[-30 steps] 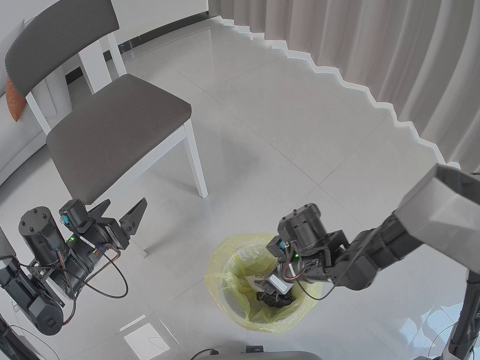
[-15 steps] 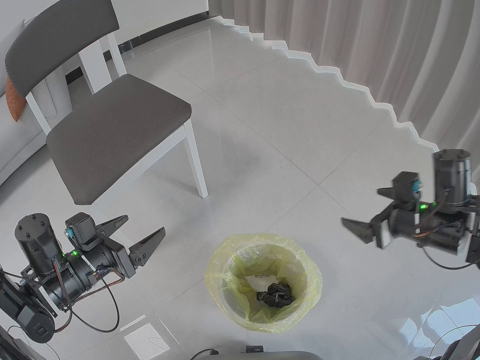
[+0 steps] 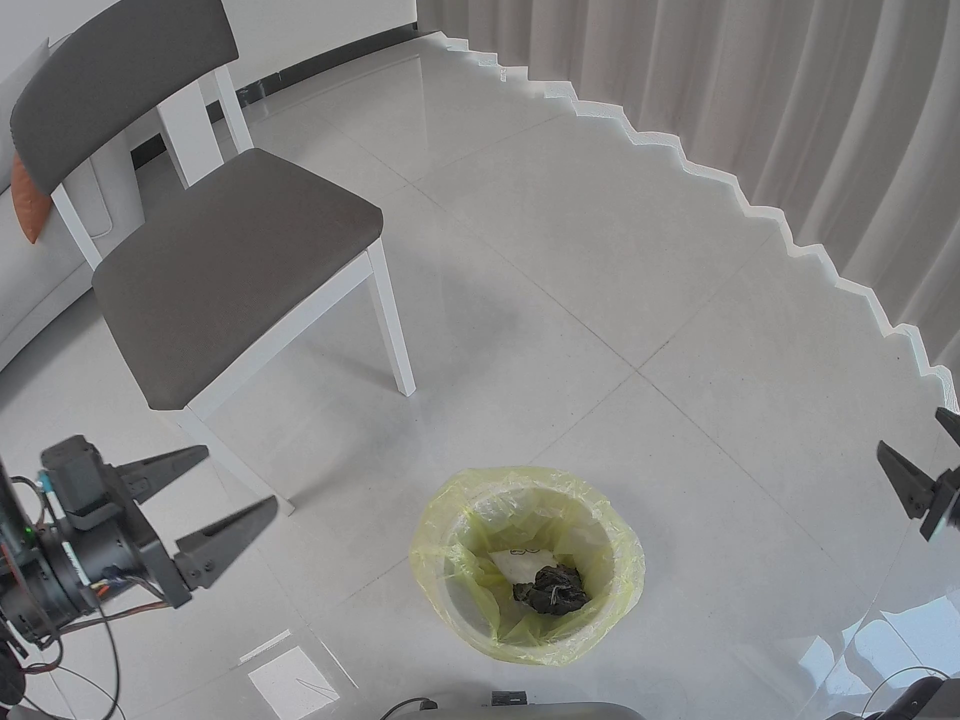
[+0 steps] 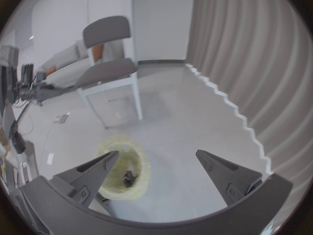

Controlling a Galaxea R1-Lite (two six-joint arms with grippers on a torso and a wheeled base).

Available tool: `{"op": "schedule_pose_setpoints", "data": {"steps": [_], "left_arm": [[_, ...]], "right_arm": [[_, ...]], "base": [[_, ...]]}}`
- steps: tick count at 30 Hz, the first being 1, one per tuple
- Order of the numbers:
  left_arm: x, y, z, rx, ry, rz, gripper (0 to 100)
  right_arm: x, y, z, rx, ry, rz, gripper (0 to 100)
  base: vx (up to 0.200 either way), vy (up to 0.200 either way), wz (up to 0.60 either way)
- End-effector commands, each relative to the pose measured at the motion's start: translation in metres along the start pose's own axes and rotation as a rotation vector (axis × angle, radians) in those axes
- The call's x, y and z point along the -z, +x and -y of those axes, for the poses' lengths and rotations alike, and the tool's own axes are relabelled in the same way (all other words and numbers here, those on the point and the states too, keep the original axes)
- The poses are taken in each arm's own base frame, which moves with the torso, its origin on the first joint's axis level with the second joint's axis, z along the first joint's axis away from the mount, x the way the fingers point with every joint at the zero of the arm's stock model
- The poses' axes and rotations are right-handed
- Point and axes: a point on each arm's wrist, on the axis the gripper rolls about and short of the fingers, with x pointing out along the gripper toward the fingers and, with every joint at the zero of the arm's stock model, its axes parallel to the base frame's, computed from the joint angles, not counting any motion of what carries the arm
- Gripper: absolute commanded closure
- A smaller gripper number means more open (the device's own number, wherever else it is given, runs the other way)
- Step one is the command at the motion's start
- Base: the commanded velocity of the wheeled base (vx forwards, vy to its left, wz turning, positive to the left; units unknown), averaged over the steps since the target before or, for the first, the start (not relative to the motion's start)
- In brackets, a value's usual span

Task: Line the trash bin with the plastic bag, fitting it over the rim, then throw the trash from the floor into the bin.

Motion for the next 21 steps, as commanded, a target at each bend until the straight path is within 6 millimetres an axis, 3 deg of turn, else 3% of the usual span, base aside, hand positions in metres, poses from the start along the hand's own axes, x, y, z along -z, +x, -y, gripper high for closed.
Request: {"op": "schedule_pose_setpoints", "data": {"steps": [1, 4, 5, 8, 12, 16, 21], "left_arm": [[-0.034, -0.072, 0.017, -0.109, 0.070, 0.270, 0], [-0.026, -0.092, 0.024, -0.118, 0.077, 0.297, 0], [-0.020, -0.107, 0.027, -0.180, 0.084, 0.324, 0], [-0.009, -0.126, 0.036, -0.257, 0.090, 0.367, 0], [0.019, -0.152, 0.052, -0.263, 0.063, 0.402, 0], [0.041, -0.166, 0.063, -0.295, 0.056, 0.406, 0], [0.048, -0.170, 0.066, -0.327, 0.059, 0.428, 0]], "right_arm": [[0.035, -0.060, 0.005, 0.112, 0.039, 0.182, 0], [0.043, -0.071, 0.004, 0.133, 0.039, 0.225, 0], [0.049, -0.080, 0.003, 0.132, 0.041, 0.253, 0], [0.062, -0.095, 0.000, 0.089, 0.058, 0.287, 0], [0.086, -0.112, -0.005, 0.049, 0.106, 0.319, 0], [0.097, -0.109, -0.007, 0.082, 0.137, 0.297, 0], [0.104, -0.104, -0.006, 0.107, 0.116, 0.313, 0]], "base": [[0.000, 0.000, 0.00], [0.000, 0.000, 0.00], [0.000, 0.000, 0.00], [0.000, 0.000, 0.00], [0.000, 0.000, 0.00], [0.000, 0.000, 0.00], [0.000, 0.000, 0.00]]}}
